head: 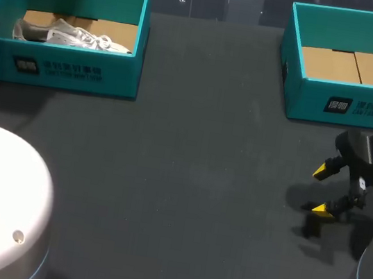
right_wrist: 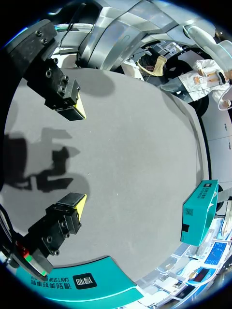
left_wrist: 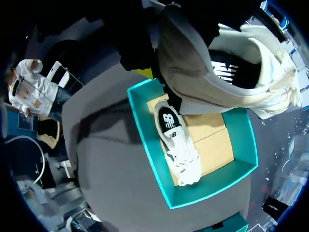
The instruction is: Take the shoe out of the shoebox, open the shoe tongue, remove and reinsert the insole, then place the shoe into the shoebox
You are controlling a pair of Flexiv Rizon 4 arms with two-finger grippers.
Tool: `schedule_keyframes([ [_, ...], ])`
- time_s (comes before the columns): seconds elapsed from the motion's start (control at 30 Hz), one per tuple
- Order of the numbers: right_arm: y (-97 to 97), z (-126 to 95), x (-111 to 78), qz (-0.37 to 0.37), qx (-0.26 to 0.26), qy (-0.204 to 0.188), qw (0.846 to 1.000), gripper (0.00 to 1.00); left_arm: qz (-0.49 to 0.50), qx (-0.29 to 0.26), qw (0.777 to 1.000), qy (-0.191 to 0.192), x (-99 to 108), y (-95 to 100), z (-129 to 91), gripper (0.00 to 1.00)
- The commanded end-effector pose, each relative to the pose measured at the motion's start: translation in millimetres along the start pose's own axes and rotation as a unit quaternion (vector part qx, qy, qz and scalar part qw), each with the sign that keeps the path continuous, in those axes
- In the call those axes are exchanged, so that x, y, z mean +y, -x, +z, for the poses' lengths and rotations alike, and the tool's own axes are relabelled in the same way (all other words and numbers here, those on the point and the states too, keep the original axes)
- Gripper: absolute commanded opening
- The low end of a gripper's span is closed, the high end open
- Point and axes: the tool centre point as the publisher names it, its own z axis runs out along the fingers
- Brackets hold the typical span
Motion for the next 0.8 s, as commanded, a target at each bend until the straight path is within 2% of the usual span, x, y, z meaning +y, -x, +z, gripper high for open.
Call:
schedule_keyframes([
  [0.03,-1.2,-0.3,-0.5,0.0,-0.001,-0.001,1.0,1.0,0.131,-0.06,0.989,0.02,-3.3,-11.9,0.9,0.0],
  [0.2,-1.2,-0.3,-0.5,0.0,-0.001,-0.001,1.0,1.0,0.131,-0.06,0.989,0.02,-3.3,-11.9,0.9,0.0],
  [0.3,-1.2,-0.3,-0.5,0.0,-0.001,-0.001,1.0,1.0,0.232,-0.056,0.97,-0.037,4.8,-6.8,0.9,0.0],
  [0.37,-1.2,-0.3,-0.5,0.0,-0.001,-0.001,1.0,1.0,0.269,-0.054,0.961,-0.025,11.6,-1.3,2.3,0.0],
  [0.43,-1.2,-0.3,-0.5,0.0,-0.001,-0.001,1.0,1.0,0.305,-0.049,0.95,-0.04,19.7,5.3,2.5,0.0],
  [0.57,-1.2,-0.3,-0.5,0.0,-0.001,-0.001,1.0,1.0,0.373,-0.053,0.926,-0.036,34.0,16.7,1.8,0.0],
  [0.6,-1.2,-0.3,-0.5,0.0,-0.001,-0.001,1.0,1.0,0.376,-0.052,0.925,-0.024,37.4,19.0,1.2,0.0],
  [0.67,-1.2,-0.3,-0.5,0.0,-0.001,-0.001,1.0,1.0,0.412,-0.056,0.909,0.008,41.0,21.9,0.8,0.0],
  [0.8,-1.2,-0.3,-0.5,0.0,-0.001,-0.001,1.0,1.0,0.412,-0.056,0.909,0.008,41.0,21.9,0.8,0.0],
])
